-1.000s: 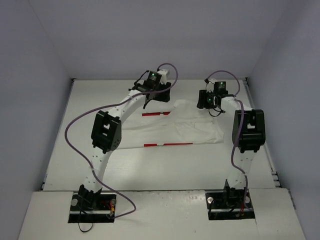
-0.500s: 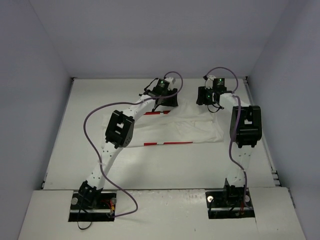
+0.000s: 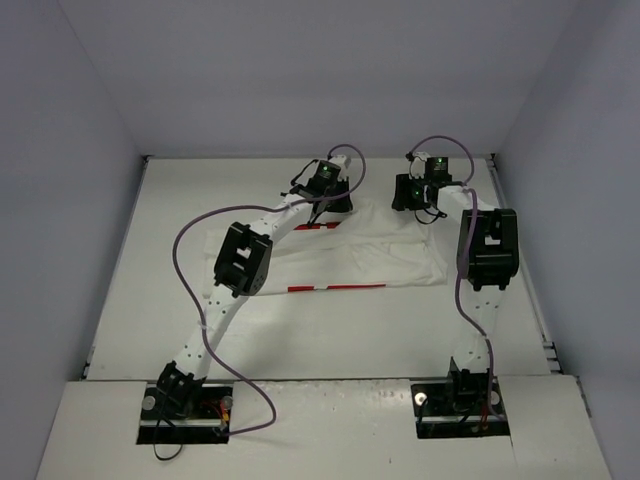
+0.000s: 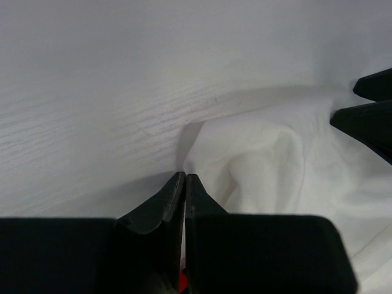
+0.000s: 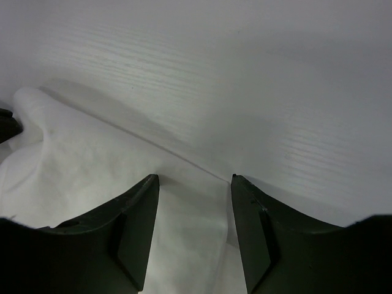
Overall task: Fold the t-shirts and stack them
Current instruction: Fold the other side of the tshirt into a rectangle
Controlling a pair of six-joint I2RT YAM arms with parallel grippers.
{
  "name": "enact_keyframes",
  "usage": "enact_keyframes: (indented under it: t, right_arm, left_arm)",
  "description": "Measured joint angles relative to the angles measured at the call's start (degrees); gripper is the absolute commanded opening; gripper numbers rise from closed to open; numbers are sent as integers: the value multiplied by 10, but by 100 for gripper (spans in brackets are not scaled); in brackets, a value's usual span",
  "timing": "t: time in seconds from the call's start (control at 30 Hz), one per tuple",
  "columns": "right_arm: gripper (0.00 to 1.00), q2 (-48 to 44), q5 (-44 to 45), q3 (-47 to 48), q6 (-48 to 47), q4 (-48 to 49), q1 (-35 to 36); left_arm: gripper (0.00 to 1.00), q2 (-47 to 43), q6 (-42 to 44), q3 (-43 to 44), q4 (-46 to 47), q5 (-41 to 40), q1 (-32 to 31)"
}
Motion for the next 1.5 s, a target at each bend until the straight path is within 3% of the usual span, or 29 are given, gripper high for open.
enact_keyframes:
  t: [0.23, 0.47, 0.83, 1.03, 1.3, 1.5]
  right_arm:
    - [46, 25, -25, 29, -2, 3, -1]
    - [1, 52, -101, 52, 1, 6, -3]
    - [0, 54, -136, 91, 3, -12, -3]
    - [0, -5, -118, 80, 0, -19, -3]
    - [0, -201, -68, -88, -4, -5, -2]
    - [0, -297, -20, -219, 6, 4, 6]
  left_arm:
    - [0, 0, 24, -3, 14, 1, -8]
    - [0, -4, 75, -2, 7, 1, -7]
    - [0, -25, 133, 51, -46, -1, -2]
    - [0, -79, 142, 52, -55, 10, 0]
    - [0, -208, 136, -79, -48, 32, -16]
    - [0, -277, 123, -191, -40, 40, -54]
